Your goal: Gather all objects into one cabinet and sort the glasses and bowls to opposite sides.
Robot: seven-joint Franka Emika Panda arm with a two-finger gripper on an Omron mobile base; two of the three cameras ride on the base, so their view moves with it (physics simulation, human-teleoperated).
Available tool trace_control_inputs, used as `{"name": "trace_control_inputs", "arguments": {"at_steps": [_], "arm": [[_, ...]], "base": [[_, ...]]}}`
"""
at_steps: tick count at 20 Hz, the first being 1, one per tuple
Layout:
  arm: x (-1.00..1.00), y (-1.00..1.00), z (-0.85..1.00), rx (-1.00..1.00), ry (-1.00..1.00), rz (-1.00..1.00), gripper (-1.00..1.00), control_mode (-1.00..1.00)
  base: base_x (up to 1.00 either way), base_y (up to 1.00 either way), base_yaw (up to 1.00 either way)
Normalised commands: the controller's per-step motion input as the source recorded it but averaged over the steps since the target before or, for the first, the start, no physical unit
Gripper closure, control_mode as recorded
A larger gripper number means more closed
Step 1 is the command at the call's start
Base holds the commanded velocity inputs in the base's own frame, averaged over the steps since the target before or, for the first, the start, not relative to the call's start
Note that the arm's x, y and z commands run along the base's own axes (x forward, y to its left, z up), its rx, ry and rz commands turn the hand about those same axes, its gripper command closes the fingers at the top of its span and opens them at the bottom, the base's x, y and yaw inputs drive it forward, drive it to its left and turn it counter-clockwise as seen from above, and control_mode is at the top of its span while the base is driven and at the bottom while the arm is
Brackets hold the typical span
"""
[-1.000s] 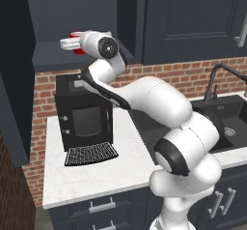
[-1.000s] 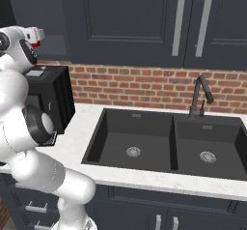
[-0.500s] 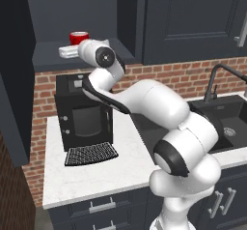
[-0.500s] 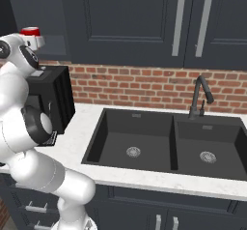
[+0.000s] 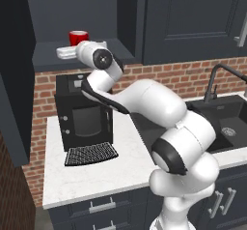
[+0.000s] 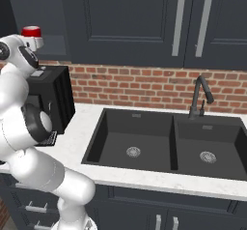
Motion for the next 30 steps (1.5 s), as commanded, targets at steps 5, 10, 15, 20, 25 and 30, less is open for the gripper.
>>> {"name": "trace_control_inputs", "arguments": {"at_steps": [5,10,15,20,25,30], "arm": [[0.02,0.01,0.0,0.04,0.0,0.0,1.0,-1.0],[-0.01,0.0,0.01,0.03,0.0,0.02,1.0,-1.0],[-0.28,-0.05,0.27,0.01,0.0,0.08,1.0,-1.0],[-0.58,-0.12,0.43,0.0,0.0,0.11,1.0,-1.0],[-0.67,-0.26,0.63,-0.01,0.0,0.04,1.0,-1.0],[-0.77,-0.65,0.95,-0.08,0.01,0.0,1.0,-1.0]], "base": [[0.0,0.0,0.0],[0.0,0.0,0.0],[0.0,0.0,0.0],[0.0,0.0,0.0],[0.0,0.0,0.0],[0.0,0.0,0.0]]}}
